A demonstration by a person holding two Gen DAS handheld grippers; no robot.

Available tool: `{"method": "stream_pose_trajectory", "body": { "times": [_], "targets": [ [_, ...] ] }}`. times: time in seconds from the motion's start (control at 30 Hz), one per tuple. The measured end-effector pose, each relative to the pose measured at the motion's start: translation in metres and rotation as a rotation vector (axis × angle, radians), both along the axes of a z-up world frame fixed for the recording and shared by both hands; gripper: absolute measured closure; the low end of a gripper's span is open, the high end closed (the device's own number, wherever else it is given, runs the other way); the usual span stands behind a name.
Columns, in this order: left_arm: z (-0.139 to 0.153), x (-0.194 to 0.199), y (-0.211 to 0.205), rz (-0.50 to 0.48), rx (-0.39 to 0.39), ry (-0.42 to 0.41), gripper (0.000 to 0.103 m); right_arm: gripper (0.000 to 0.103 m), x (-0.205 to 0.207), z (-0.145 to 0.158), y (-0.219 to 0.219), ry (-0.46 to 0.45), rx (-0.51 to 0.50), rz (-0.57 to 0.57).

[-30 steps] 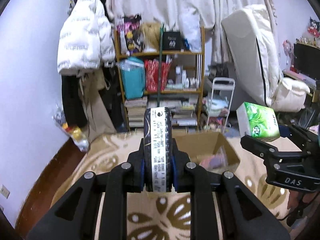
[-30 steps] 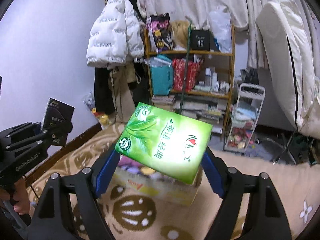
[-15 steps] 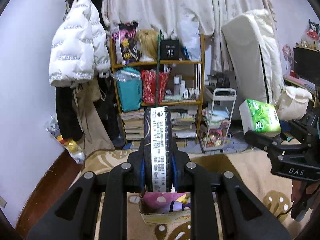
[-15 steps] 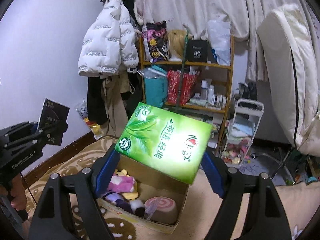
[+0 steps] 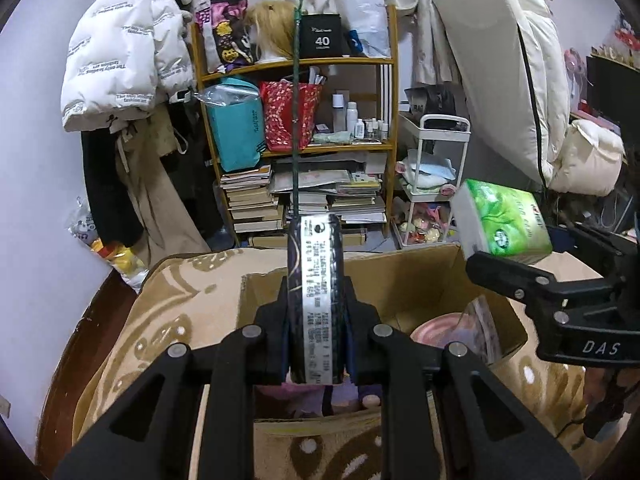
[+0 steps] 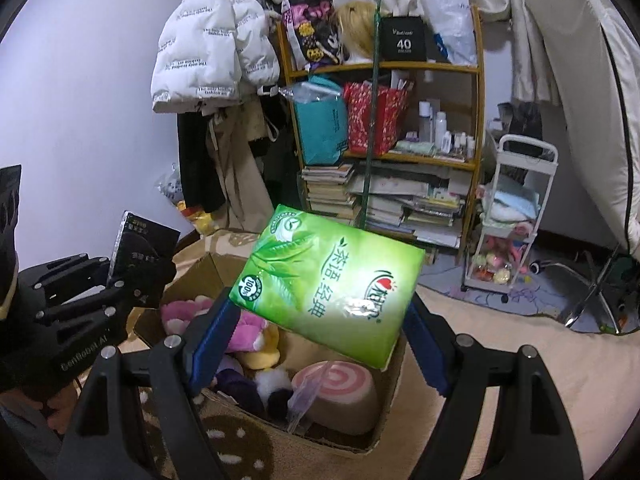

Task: Organize soft objects
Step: 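Lift the black card with the left tool while the right tool carries the green packet over the box, then open the left gripper to drop the black card in the box while the right releases the green packet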

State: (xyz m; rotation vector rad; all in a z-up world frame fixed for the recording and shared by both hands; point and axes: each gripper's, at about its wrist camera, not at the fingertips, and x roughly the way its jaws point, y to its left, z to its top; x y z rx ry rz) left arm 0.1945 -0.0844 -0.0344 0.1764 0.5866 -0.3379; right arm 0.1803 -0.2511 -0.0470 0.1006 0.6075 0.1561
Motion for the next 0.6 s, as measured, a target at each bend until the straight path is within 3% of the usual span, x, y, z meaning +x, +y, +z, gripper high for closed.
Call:
{"method": "stream_pose_trajectory", "body": {
  "times": [0.33,0.43,0.5,0.6],
  "targets": [
    [-0.011,0.006,0.002,-0.001,-0.018,0.052,0.079,0.018,0.006,-0.022,-0.006,0.064,0.016,-0.01],
    [-0.011,0.006,0.006,0.031,-0.022,0.068,0.066,0.018,0.008,-0.027,-0.009,0.086,0.038,-0.02],
    [-0.009,0.004,0.011,0.06,-0.029,0.064,0.049,0.017,0.008,-0.029,-0.012,0.101,0.051,-0.025],
    [-0.003,-0.001,0.018,0.087,-0.036,0.042,0.044,0.016,0.007,-0.029,-0.013,0.111,0.058,-0.028]
  ]
}}
